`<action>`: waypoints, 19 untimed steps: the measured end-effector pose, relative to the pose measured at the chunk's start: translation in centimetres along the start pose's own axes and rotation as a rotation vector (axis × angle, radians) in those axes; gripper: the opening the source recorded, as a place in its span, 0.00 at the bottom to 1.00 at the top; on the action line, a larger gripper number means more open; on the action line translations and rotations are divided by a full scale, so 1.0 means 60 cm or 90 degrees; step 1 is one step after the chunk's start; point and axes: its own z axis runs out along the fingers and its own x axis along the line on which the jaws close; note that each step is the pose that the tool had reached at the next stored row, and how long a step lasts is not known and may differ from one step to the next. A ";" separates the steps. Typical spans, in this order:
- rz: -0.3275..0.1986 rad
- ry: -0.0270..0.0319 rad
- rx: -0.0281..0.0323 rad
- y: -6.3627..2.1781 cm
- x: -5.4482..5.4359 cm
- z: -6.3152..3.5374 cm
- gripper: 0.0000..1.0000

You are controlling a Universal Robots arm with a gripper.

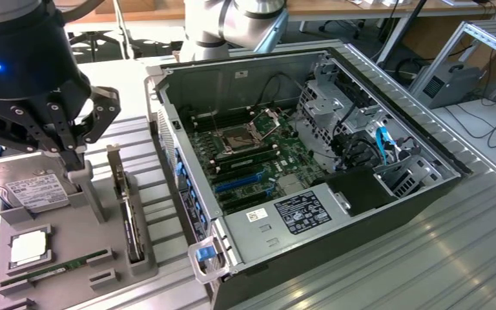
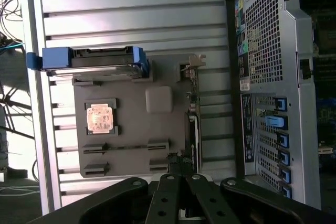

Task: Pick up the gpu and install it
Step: 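Reach for the gpu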

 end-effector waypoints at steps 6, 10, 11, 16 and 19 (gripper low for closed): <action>0.000 0.0000 0.0002 -0.008 -0.001 0.000 0.11; 0.000 0.0000 0.0003 -0.014 -0.001 0.000 0.11; 0.000 -0.0001 0.0003 -0.015 -0.001 0.000 0.11; 0.000 0.0000 0.0005 -0.024 -0.002 -0.001 0.11; 0.000 -0.0001 0.0006 -0.030 -0.002 -0.001 0.11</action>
